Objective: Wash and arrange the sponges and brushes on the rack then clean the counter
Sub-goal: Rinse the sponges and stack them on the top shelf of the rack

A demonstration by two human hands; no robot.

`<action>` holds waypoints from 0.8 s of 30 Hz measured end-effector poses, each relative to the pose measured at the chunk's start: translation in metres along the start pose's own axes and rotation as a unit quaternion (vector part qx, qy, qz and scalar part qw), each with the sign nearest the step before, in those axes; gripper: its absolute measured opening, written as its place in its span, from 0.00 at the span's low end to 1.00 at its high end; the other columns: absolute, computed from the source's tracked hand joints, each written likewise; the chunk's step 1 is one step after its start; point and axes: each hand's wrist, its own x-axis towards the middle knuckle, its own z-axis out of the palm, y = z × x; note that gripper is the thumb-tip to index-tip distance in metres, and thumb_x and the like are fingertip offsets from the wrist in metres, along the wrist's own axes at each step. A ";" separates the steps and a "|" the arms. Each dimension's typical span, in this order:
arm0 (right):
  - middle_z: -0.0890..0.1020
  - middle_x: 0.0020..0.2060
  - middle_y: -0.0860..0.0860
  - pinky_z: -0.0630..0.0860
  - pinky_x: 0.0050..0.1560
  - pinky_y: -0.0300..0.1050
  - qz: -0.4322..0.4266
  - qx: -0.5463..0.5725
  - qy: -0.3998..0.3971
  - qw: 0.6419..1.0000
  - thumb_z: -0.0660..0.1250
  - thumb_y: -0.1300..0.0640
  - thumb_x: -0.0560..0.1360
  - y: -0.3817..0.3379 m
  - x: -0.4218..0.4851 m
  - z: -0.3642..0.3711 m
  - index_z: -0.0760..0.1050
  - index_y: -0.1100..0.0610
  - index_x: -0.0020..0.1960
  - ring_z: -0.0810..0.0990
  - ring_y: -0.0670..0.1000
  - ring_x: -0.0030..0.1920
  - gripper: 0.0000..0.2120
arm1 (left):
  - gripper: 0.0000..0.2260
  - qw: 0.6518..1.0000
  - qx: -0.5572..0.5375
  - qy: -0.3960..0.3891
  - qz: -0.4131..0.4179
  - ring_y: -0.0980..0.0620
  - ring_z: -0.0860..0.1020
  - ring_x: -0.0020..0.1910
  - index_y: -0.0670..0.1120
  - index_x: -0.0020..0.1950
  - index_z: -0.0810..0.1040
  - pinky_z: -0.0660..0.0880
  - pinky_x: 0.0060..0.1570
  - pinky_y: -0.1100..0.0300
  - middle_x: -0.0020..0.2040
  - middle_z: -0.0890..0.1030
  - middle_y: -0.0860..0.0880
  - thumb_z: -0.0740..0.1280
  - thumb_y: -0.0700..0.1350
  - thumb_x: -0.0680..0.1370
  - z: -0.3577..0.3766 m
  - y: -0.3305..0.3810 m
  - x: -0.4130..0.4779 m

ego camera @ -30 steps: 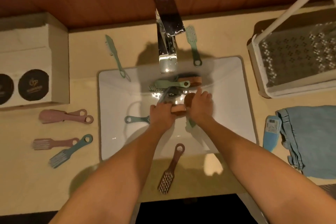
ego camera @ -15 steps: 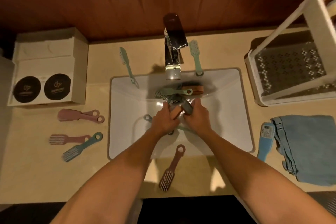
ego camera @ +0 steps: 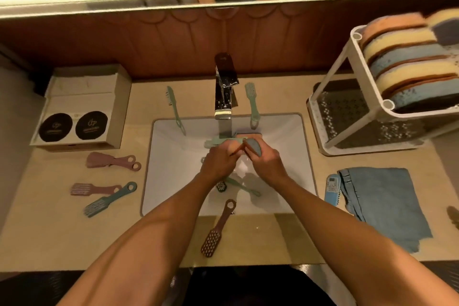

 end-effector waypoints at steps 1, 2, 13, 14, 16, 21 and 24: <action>0.84 0.53 0.52 0.80 0.57 0.55 -0.006 -0.015 -0.005 1.000 0.64 0.52 0.81 -0.004 -0.001 -0.005 0.73 0.48 0.66 0.82 0.53 0.54 0.14 | 0.14 1.000 0.003 0.017 0.003 0.46 0.80 0.53 0.45 0.64 0.79 0.77 0.56 0.52 0.56 0.83 0.45 0.63 0.51 0.83 0.000 0.004 -0.003; 0.84 0.54 0.52 0.79 0.58 0.55 -0.009 -0.039 -0.006 0.999 0.63 0.55 0.81 -0.008 -0.001 -0.009 0.73 0.48 0.65 0.82 0.55 0.54 0.13 | 0.12 1.000 0.006 0.030 0.001 0.45 0.80 0.52 0.46 0.63 0.79 0.77 0.54 0.53 0.55 0.83 0.44 0.63 0.49 0.83 -0.001 0.009 -0.004; 0.84 0.48 0.52 0.80 0.49 0.50 -0.016 -0.060 0.003 0.998 0.58 0.49 0.82 -0.051 -0.009 -0.052 0.75 0.48 0.58 0.83 0.54 0.50 0.09 | 0.05 0.998 0.008 0.055 -0.005 0.44 0.80 0.47 0.52 0.51 0.77 0.77 0.45 0.53 0.48 0.83 0.47 0.62 0.48 0.82 -0.024 0.065 -0.015; 0.83 0.46 0.48 0.80 0.45 0.47 -0.016 -0.041 0.006 0.999 0.59 0.46 0.82 -0.056 -0.009 -0.057 0.74 0.46 0.58 0.83 0.52 0.48 0.09 | 0.07 0.998 0.006 0.063 -0.009 0.44 0.80 0.49 0.50 0.56 0.77 0.78 0.48 0.51 0.50 0.83 0.46 0.63 0.51 0.82 -0.028 0.070 -0.014; 0.82 0.47 0.45 0.78 0.42 0.43 -0.027 -0.039 0.003 0.999 0.61 0.41 0.79 -0.067 -0.007 -0.069 0.71 0.44 0.62 0.82 0.48 0.47 0.14 | 0.14 0.997 -0.009 0.074 -0.031 0.45 0.80 0.51 0.50 0.61 0.72 0.78 0.52 0.48 0.54 0.82 0.47 0.67 0.55 0.80 -0.037 0.080 -0.015; 0.76 0.59 0.42 0.76 0.58 0.47 -0.051 -0.059 0.009 0.997 0.67 0.40 0.74 -0.096 -0.003 -0.099 0.63 0.46 0.74 0.75 0.46 0.57 0.32 | 0.22 0.994 -0.032 0.088 -0.059 0.51 0.79 0.46 0.50 0.56 0.63 0.80 0.42 0.50 0.48 0.76 0.50 0.73 0.55 0.74 -0.067 0.104 -0.011; 0.79 0.53 0.46 0.77 0.47 0.43 -0.039 0.003 0.028 0.999 0.68 0.42 0.73 -0.111 -0.005 -0.118 0.61 0.47 0.65 0.79 0.47 0.51 0.26 | 0.26 0.998 0.000 0.047 -0.038 0.52 0.77 0.45 0.50 0.57 0.61 0.78 0.38 0.54 0.49 0.74 0.50 0.76 0.51 0.72 -0.082 0.126 -0.006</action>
